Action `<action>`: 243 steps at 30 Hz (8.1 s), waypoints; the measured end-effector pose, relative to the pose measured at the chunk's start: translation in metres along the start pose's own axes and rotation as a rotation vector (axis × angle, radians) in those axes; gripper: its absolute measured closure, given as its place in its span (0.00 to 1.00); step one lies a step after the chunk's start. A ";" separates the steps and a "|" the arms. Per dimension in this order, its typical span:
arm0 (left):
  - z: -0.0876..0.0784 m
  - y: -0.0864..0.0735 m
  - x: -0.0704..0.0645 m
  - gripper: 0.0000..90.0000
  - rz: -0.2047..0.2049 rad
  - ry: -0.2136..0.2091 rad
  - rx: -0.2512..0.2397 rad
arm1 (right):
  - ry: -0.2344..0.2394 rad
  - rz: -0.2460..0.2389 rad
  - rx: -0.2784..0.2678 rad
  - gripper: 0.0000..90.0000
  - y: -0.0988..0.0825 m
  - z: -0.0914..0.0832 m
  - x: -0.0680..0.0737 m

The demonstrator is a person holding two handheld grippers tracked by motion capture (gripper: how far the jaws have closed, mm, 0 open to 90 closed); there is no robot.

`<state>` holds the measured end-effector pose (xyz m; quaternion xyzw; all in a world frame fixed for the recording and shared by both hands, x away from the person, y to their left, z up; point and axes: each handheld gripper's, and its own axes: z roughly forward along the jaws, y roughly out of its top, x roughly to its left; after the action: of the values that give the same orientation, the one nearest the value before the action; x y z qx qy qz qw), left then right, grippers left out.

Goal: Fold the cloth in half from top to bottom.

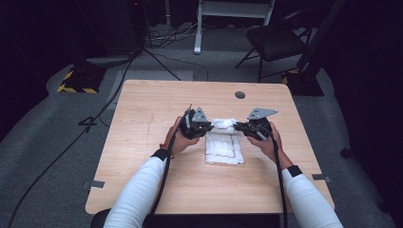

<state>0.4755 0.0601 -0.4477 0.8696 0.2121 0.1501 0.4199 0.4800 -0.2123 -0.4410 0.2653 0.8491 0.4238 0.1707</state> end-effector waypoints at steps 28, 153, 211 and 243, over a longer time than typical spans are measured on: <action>-0.021 -0.010 -0.025 0.94 0.044 -0.091 0.018 | 0.054 -0.031 0.005 0.95 -0.018 -0.023 0.021; -0.017 -0.036 -0.072 0.26 0.096 -0.019 0.235 | 0.024 -0.056 0.183 0.40 -0.066 -0.036 0.059; -0.127 -0.127 -0.065 0.21 0.036 0.212 0.279 | -0.190 0.009 0.203 0.32 -0.136 -0.131 0.020; -0.174 -0.199 -0.033 0.19 -0.321 0.220 0.170 | -0.277 0.306 0.126 0.27 -0.192 -0.161 0.001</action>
<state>0.3227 0.2708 -0.5037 0.8353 0.4046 0.1566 0.3377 0.3378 -0.4092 -0.5022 0.4569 0.7921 0.3504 0.2026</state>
